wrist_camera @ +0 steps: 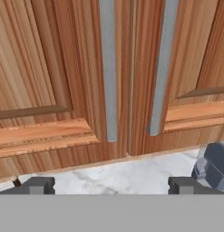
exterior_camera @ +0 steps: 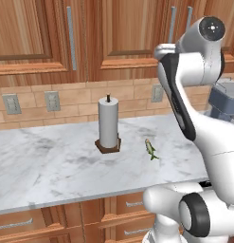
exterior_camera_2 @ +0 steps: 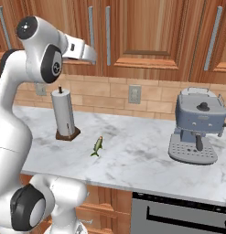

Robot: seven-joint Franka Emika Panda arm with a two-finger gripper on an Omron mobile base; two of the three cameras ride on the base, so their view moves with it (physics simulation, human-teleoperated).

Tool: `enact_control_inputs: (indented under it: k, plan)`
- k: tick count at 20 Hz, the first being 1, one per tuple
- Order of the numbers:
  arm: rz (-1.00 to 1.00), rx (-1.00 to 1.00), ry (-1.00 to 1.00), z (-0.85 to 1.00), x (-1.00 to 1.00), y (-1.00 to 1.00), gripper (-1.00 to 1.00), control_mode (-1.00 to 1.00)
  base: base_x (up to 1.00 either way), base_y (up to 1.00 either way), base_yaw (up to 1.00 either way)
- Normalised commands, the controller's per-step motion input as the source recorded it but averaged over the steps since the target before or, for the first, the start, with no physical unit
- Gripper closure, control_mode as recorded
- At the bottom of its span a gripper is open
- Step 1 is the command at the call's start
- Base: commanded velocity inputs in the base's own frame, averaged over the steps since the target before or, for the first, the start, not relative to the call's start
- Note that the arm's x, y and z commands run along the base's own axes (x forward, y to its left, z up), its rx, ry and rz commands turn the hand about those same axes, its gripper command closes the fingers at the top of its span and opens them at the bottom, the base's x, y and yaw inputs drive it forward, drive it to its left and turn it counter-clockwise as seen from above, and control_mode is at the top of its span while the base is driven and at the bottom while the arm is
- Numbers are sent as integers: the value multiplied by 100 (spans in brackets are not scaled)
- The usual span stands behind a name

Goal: Retrieve the tupperware from the cabinet, then place the raw meat into the tupperware to avoid contamination.

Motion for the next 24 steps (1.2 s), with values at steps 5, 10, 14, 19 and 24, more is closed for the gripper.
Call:
enact_control_inputs:
  k: [5, 10, 14, 19, 24]
  plan:
    - [0, 0, 0, 0, 41, -8, -100, -100, 0, 0, 0]
    - [0, 0, 0, 0, 42, -9, -100, -100, 0, 0, 0]
    - [0, 1, 0, 0, 51, -15, -100, -100, 0, 0, 0]
    - [1, 0, 0, -4, 45, -12, -100, -100, 0, 0, 0]
    - [2, 1, -1, -10, 49, -17, -100, -100, 0, 0, 0]
